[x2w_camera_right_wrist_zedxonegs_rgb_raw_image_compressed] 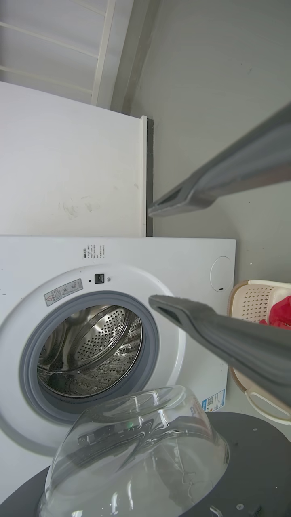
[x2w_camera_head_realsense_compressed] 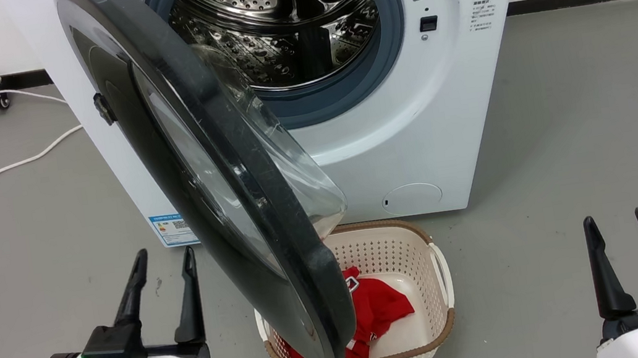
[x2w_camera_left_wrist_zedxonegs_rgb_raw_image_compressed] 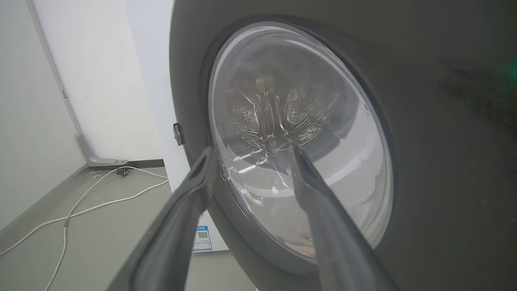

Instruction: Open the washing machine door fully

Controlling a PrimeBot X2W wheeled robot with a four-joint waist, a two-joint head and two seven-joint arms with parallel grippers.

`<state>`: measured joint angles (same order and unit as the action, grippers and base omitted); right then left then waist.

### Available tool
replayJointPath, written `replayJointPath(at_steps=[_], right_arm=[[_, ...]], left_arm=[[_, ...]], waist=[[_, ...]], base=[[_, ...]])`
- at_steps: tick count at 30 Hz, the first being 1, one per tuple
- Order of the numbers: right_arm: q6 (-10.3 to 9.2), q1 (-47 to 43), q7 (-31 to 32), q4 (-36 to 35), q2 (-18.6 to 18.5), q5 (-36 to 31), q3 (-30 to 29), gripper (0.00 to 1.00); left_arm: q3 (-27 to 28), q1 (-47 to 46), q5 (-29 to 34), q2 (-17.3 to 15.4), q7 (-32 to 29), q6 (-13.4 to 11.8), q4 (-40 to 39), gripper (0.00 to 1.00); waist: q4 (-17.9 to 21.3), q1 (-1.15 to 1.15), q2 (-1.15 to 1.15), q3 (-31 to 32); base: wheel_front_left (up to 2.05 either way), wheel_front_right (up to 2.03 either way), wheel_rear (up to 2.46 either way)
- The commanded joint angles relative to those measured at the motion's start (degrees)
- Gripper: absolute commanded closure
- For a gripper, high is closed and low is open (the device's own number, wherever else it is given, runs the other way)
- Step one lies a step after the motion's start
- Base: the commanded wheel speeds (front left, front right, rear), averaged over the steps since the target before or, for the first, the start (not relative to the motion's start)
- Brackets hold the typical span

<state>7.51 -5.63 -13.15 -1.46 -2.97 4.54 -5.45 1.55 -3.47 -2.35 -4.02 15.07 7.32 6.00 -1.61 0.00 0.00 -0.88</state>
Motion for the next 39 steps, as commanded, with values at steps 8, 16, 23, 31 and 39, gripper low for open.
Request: replayJointPath(at_steps=[8, 16, 23, 31, 39], right_arm=[[-0.04, 0.64, -0.51, 0.74, 0.18, 0.70, 0.01, 0.00], [-0.04, 0.63, -0.57, 0.97, 0.18, 1.26, -0.18, 0.00], [-0.04, 0.99, -0.42, 1.24, 0.17, 1.64, -0.16, 0.00], [-0.04, 1.38, -0.46, 1.69, 0.17, 2.08, 0.09, 0.00], [-0.04, 1.45, -0.46, 2.25, 0.18, 2.23, 0.14, 0.00]], left_arm=[[0.10, -0.22, -0.94, -0.02, 0.14, 0.07, -1.57, 1.00], [1.46, -2.51, -2.21, 0.44, 0.14, -0.05, -10.70, 1.00], [1.63, -4.75, -1.48, 0.81, 0.13, -0.64, -23.20, 1.00], [-4.83, -4.76, -1.40, 0.90, 0.11, -0.17, -33.36, 1.00], [-15.70, -3.30, -2.42, -1.71, 0.10, 0.14, -33.50, 1.00]], waist=[[-0.01, 0.00, 0.00, 0.26], [-0.32, 0.00, 0.00, 0.39], [-0.24, 0.00, 0.00, 0.25], [0.24, 0.00, 0.00, -0.10], [-0.03, 0.00, 0.00, -0.30]], base=[[0.00, 0.00, 0.00], [0.00, 0.00, 0.00], [0.00, 0.00, 0.00], [0.00, 0.00, 0.00], [0.00, 0.00, 0.00]])
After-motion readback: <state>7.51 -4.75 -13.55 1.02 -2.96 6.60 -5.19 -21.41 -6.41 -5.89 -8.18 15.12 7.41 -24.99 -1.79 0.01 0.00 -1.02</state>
